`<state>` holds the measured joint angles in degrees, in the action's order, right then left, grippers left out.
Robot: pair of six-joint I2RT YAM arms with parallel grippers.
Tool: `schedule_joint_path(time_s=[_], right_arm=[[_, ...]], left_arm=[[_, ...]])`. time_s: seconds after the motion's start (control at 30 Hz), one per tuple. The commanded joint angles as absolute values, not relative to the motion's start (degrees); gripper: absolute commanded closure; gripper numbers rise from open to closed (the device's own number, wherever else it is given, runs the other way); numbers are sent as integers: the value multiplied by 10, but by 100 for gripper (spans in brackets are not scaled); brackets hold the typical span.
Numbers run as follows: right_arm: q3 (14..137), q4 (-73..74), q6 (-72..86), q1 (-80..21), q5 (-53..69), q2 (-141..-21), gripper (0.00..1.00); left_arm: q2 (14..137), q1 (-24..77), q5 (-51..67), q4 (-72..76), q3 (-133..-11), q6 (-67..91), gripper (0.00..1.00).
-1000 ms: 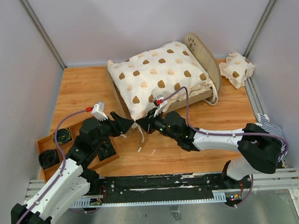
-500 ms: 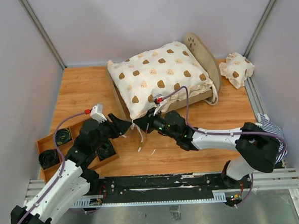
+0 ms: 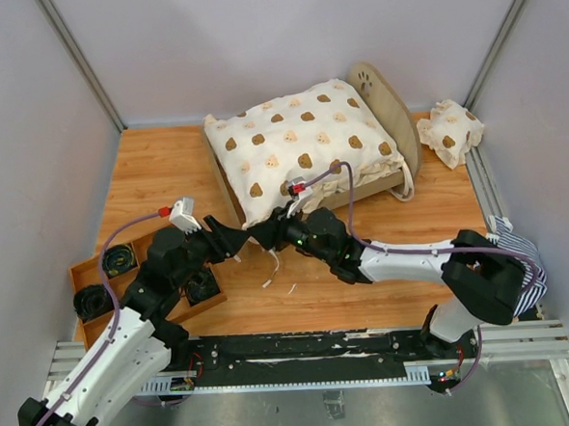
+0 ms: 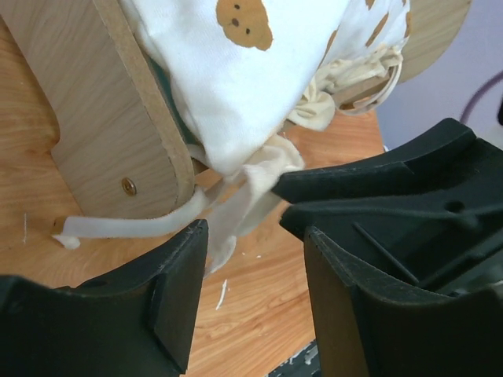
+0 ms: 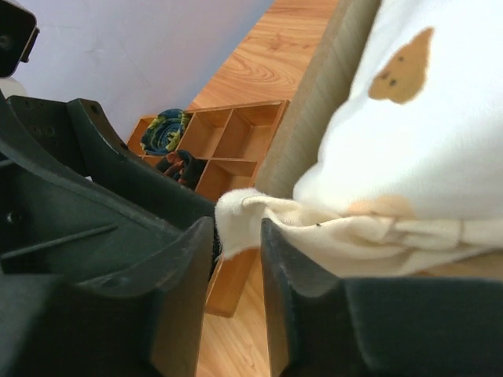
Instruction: Set up the pet bed
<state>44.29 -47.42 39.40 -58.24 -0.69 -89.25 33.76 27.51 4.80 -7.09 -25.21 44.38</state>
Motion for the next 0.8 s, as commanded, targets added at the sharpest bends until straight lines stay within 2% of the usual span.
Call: schedule_joint_path(time_s=[0.0,0.07,0.23,0.47,0.77], right_arm=[[428,-367,289,-586,-59,-818,60],[438,-286,223,-579,-74,-779,50],[479,-93,93,-531,-95,-711,45],[510,-33,-7,-470,-33,-726,44],[560,-25,-53,-433,-44,-813,45]], left_arm=[[367,272,56,-70,-282,418,44],[382,272,59,-63,-288,409,44],[424,273,72,-65,-320,375,44],[456,301,65,-56,-368,324,45],[514,373,-13,-89,-392,306,41]])
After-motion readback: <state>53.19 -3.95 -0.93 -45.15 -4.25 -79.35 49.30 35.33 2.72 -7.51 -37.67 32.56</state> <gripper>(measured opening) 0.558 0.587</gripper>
